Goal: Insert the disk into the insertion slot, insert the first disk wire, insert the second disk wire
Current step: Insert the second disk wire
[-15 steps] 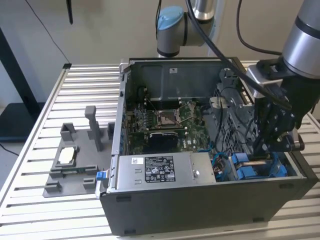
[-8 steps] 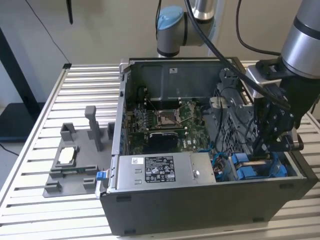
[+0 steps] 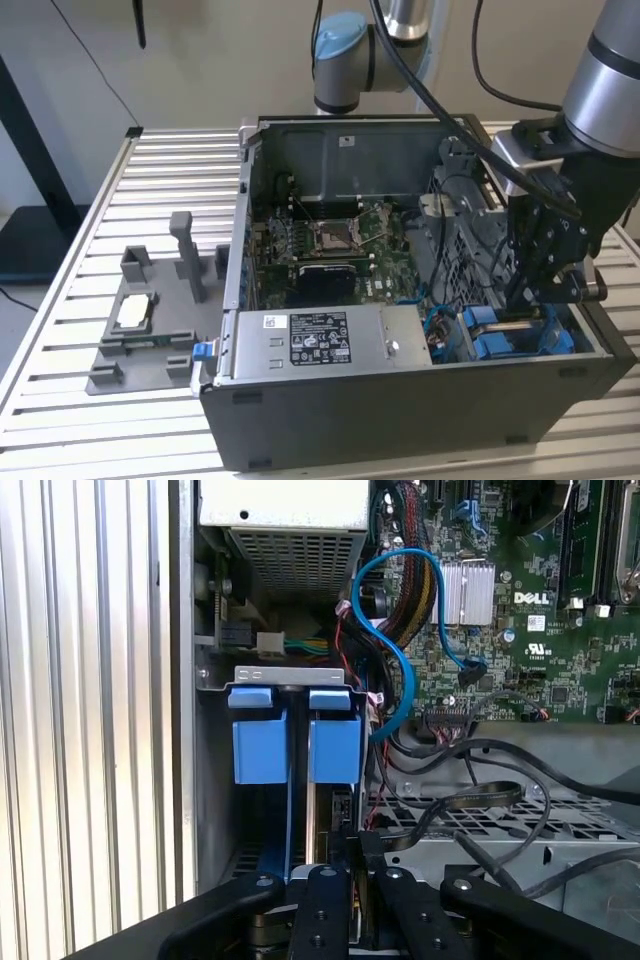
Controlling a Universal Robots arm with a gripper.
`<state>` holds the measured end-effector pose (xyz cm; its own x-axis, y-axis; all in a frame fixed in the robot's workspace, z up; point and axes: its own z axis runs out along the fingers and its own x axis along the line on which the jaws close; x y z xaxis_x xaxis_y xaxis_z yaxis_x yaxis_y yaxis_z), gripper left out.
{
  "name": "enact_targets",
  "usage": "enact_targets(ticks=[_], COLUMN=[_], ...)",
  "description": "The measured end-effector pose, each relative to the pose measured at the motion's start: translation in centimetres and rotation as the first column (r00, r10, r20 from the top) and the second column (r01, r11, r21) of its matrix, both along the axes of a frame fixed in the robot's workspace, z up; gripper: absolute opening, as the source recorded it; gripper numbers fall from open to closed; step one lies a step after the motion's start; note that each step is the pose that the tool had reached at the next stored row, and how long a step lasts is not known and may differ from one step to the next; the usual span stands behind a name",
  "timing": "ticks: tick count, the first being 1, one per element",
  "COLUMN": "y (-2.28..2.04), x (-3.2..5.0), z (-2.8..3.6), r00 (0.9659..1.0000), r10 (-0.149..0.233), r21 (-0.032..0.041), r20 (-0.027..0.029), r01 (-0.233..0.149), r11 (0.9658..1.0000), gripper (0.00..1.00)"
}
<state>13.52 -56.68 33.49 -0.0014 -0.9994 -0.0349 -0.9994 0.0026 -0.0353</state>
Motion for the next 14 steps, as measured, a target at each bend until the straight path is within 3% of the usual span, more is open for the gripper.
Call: enact_targets(ticks=[14], y=[-0.02], x=[0.00], z=[-0.02], r00=[1.0000], r10=[0.000], r21=[-0.0002], r20=[0.0013], r01=[0.000], r11=[1.0000], gripper=[0.16])
